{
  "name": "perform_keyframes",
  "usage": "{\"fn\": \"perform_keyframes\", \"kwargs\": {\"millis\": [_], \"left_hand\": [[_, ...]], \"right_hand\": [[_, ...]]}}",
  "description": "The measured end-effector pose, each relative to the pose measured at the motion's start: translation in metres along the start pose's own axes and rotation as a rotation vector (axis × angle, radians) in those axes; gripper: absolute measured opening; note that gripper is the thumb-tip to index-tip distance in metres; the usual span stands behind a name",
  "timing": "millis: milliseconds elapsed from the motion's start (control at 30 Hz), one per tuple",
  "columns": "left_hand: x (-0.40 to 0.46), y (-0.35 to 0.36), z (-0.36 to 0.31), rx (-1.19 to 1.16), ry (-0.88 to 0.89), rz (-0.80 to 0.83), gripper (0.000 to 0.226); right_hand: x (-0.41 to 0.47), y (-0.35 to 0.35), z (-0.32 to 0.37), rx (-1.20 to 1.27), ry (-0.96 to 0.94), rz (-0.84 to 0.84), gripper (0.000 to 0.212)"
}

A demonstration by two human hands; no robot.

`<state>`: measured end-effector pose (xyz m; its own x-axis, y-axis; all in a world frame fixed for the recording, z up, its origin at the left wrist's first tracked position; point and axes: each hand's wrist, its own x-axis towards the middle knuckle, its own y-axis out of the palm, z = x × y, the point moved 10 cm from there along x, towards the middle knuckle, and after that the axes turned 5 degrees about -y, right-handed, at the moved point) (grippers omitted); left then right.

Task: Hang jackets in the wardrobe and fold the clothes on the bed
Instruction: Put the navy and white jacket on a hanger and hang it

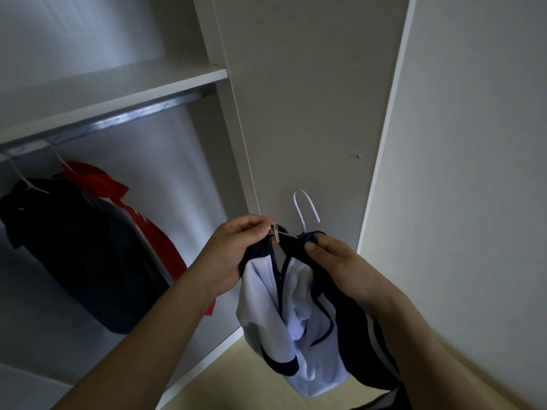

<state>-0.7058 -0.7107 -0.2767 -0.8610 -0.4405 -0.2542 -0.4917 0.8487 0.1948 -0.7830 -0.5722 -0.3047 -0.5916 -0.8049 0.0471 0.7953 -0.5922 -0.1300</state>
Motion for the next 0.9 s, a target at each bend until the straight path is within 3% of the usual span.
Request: {"fn": "perform_keyframes", "kwargs": {"millis": [267,400,733,833,900], "left_hand": [[-0.009,0.014,-0.009,0.204,0.018,0.067,0.009],[-0.013,0.019,-0.005,0.306,0.003,0.109,0.007],[-0.018,0.017,0.000,0.196,-0.049,0.093,0.009],[-0.018,0.014,0.004,0.030,-0.098,0.079,0.010],[-0.018,0.014,0.004,0.040,-0.095,0.097,0.010]], "right_hand": [[-0.009,0.017,0.005,0.175,0.133,0.218,0.047],[-0.013,0.023,0.006,0.251,0.137,0.273,0.037],[-0.013,0.028,0.009,0.225,0.121,0.264,0.030],[-0.011,0.028,0.010,0.205,0.116,0.244,0.040],[-0.011,0.029,0.011,0.195,0.111,0.239,0.045]]}}
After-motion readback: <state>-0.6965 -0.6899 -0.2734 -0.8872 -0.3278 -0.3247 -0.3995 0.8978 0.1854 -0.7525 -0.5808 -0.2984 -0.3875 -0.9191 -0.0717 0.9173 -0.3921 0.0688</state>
